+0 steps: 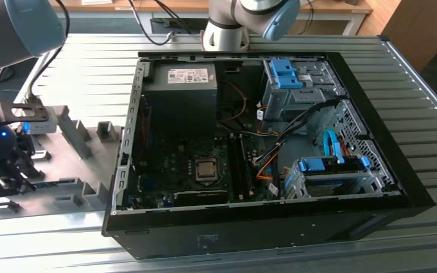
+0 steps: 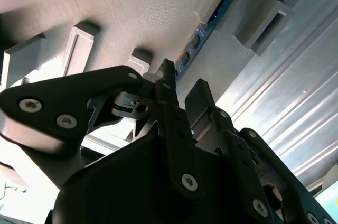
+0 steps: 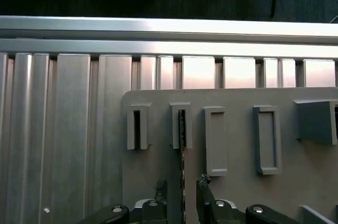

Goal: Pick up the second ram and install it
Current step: 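Pick up the second ram and move it above second insertion slot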

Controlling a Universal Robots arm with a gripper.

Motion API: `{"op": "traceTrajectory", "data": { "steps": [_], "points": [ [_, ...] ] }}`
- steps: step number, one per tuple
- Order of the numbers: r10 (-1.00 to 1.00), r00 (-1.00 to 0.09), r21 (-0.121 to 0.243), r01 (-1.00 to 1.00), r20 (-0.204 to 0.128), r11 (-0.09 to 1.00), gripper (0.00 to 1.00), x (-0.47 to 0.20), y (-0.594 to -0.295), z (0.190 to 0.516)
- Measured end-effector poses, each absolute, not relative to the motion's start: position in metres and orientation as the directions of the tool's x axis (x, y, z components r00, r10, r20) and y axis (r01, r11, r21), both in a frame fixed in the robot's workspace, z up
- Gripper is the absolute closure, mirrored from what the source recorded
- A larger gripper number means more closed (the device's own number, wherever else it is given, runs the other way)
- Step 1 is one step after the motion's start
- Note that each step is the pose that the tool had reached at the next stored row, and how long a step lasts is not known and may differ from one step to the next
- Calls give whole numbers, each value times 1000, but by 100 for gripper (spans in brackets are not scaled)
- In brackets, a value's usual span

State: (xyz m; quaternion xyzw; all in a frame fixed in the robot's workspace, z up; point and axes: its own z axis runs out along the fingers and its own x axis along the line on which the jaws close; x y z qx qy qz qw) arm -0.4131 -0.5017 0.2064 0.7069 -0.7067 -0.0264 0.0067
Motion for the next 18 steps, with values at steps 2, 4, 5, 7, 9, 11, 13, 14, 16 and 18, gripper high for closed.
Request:
{"op": "traceTrajectory", "data": {
  "steps": [2, 4, 5, 7, 9, 11, 13, 14, 16, 18],
  "points": [
    [-1000, 6, 46, -999, -29, -7, 65, -413, -502, 204],
    [-999, 17, 47, -999, -29, -18, 65, -413, -502, 202],
    [-999, 23, 47, -999, -29, -25, 65, -412, -502, 201],
    [-999, 32, 47, -998, -29, -34, 65, -411, -502, 200],
    [-999, 34, 47, -998, -30, -35, 65, -410, -502, 198],
    [-999, 34, 47, -998, -31, -35, 65, -409, -502, 196],
    [-999, 34, 47, -998, -32, -35, 65, -409, -502, 194],
    [-999, 34, 47, -998, -33, -35, 65, -409, -502, 193],
    [-999, 34, 47, -998, -33, -35, 65, -409, -502, 192],
    [-999, 34, 47, -998, -33, -35, 65, -409, -502, 192]
  ]
}}
